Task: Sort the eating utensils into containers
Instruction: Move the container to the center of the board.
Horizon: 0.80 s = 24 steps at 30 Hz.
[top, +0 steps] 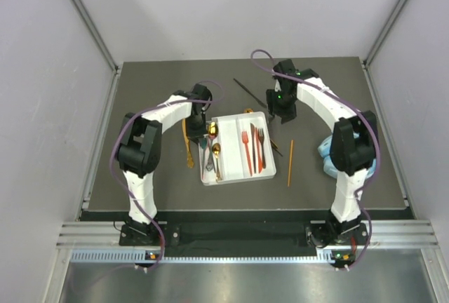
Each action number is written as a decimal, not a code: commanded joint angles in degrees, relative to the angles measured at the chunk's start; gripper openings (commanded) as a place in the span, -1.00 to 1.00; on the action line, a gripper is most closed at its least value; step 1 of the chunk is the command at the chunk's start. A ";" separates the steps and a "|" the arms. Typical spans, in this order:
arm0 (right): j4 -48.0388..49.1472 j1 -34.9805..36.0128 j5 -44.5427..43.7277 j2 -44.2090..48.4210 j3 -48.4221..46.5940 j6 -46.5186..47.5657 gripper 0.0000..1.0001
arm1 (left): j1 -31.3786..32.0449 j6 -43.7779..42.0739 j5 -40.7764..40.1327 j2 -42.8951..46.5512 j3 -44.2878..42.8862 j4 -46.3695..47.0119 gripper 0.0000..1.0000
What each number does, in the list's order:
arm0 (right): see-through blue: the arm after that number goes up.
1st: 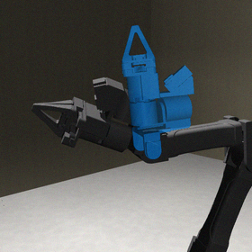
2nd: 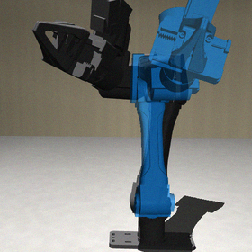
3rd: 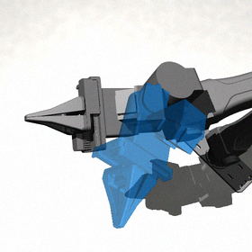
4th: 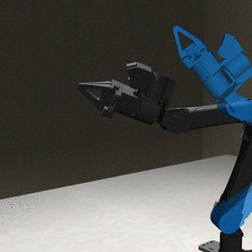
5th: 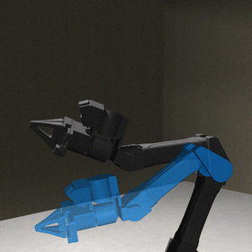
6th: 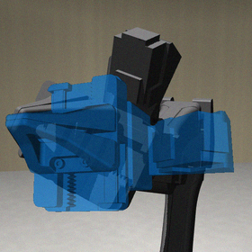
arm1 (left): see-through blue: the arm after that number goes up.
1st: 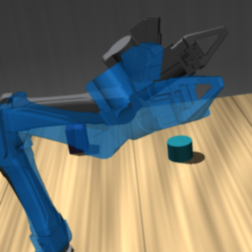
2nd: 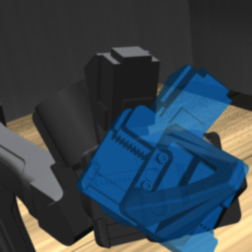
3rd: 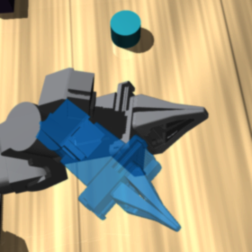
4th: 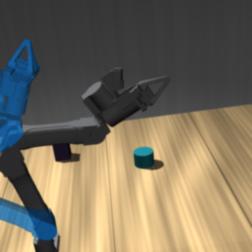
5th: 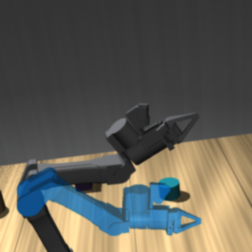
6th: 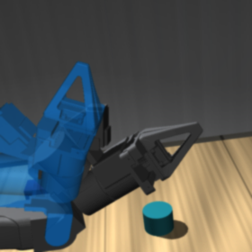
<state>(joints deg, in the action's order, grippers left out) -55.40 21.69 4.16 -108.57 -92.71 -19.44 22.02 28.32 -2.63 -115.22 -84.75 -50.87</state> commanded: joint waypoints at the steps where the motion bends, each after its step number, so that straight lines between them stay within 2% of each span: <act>1: -0.50 -0.77 0.22 -8.31 -12.13 5.11 0.06 | -0.93 -2.65 -9.58 3.15 5.29 0.86 -1.00; 4: 0.02 -0.78 2.86 -10.51 -15.22 5.64 0.06 | -2.59 -2.91 -11.94 2.90 5.21 0.60 -1.00; 12: 0.29 -0.86 1.73 -10.61 -12.94 6.87 0.06 | -8.13 -2.65 -15.82 1.49 5.30 -0.54 -1.00; 24: 0.73 0.54 1.99 -12.54 -11.62 9.86 0.06 | -9.89 -0.37 -17.05 -0.27 1.43 -2.48 -1.00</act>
<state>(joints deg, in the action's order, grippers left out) -55.29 21.56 5.80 -119.85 -104.33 -11.44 14.41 28.40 -8.32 -113.21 -81.89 -51.77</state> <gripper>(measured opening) 0.533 0.026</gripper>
